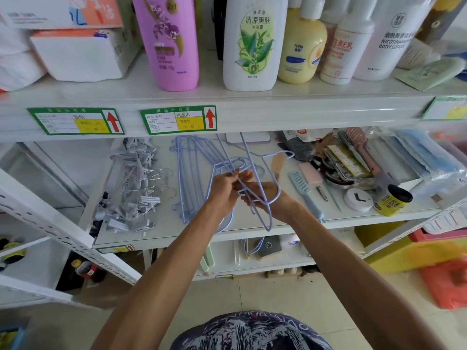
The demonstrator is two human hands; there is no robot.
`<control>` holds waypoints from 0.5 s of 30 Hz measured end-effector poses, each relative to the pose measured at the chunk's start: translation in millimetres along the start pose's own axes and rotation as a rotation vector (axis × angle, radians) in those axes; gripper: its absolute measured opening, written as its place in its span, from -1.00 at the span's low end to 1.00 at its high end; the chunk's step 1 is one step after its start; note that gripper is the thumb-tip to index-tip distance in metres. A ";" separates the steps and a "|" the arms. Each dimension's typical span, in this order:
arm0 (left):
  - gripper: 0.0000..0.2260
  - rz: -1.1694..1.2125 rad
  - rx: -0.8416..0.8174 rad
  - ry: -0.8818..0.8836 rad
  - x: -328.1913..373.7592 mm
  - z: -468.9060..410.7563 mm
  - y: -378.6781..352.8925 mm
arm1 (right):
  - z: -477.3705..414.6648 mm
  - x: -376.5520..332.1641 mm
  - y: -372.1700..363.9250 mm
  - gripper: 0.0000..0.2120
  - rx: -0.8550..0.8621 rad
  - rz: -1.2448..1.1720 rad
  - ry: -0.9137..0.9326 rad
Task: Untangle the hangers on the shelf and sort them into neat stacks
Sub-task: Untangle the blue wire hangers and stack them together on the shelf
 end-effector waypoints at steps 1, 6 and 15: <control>-0.77 0.007 0.005 0.002 -0.9 1.3 -1.0 | 2.4 1.6 1.9 -0.82 -0.006 -0.065 -0.008; -0.90 0.103 0.029 0.008 -5.0 8.3 -10.1 | 5.6 5.7 17.9 -0.66 -0.169 -0.033 -0.050; -0.89 0.007 -0.015 -0.020 -1.4 8.2 -7.6 | 12.4 -18.7 51.2 -0.16 0.086 -0.134 -0.128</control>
Point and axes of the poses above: each hand's wrist, its own z-axis away from the middle knuckle, its own y-axis out of the back of the hand, x = y × z, the point moved 7 cm from there along -z, towards the middle knuckle, and after that the axes turned 9 degrees about -y, right-handed, at the moved point
